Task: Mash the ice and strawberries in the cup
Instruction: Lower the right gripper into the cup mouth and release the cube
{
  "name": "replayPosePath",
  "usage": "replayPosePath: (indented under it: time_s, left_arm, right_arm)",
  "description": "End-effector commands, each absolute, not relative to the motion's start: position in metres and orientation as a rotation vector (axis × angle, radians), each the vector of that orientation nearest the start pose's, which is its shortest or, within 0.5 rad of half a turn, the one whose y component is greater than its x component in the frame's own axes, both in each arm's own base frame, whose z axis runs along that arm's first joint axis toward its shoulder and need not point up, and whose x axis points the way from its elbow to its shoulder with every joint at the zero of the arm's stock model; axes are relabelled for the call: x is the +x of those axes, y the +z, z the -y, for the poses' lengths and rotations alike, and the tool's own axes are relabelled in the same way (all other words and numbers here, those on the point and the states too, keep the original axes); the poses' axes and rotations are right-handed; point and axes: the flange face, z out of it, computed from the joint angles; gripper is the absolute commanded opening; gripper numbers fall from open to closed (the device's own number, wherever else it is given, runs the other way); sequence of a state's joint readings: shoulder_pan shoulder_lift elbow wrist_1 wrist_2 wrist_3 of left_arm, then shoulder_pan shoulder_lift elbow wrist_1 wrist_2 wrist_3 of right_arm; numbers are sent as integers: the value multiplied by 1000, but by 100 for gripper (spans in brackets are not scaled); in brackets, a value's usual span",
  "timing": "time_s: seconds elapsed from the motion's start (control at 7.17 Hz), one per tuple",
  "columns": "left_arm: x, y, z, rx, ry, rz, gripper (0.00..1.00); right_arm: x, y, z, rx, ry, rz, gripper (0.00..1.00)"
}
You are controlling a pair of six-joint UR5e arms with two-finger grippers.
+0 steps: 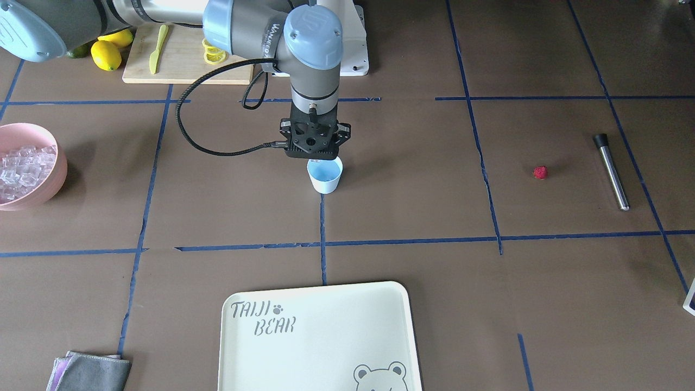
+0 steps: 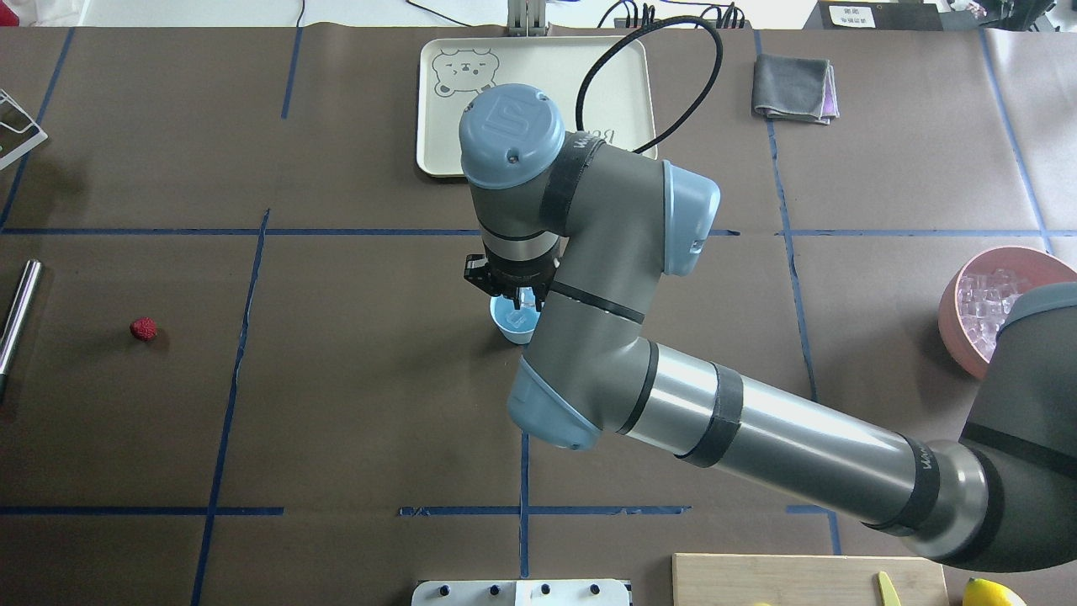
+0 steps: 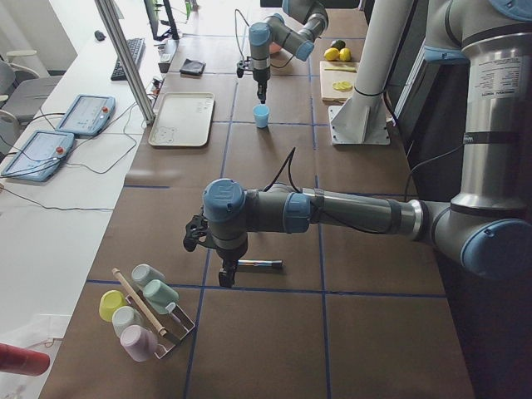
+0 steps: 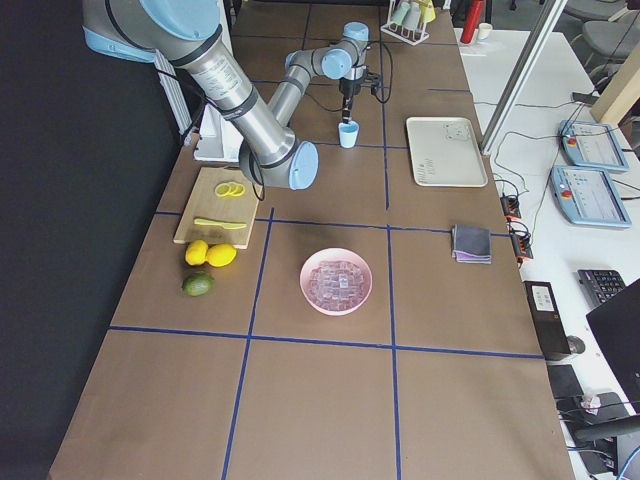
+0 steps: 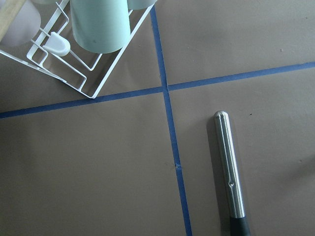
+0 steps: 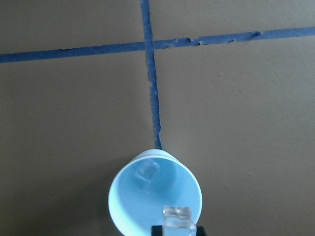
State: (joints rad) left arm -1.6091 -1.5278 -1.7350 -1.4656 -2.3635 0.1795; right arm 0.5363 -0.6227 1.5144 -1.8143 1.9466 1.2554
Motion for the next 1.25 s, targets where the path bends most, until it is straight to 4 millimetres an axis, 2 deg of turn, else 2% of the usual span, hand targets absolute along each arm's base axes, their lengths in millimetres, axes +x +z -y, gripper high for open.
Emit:
replayPosePath:
  time_s: [0.0,0.28,0.42,0.56,0.7,0.84,1.12]
  left_arm:
    - [-80,608,469,102,140,-787,100]
    - [-80,608,469,102,140,-786,100]
    - [-80,608,469,102,140,-787,100]
    - [-80,608,469,102,140,-787,100]
    - [-80,608,469,101,140,-786,100]
    - [-80,608,469,101,140,-786,100]
    - [-80,608,469,102,140,-787,100]
  right_arm:
    - [-590,116,454,-67,89,723,1]
    - [-591,118,454,-69,87,720,4]
    - [-591,118,454,-69,87,720,16]
    - [-591,116,454,-67,88,721,21]
    - [-591,116,455,-65,86,724,34]
    - [-591,115,455,-63,85,728,53]
    - [-591,117,455,-63,82,727,66]
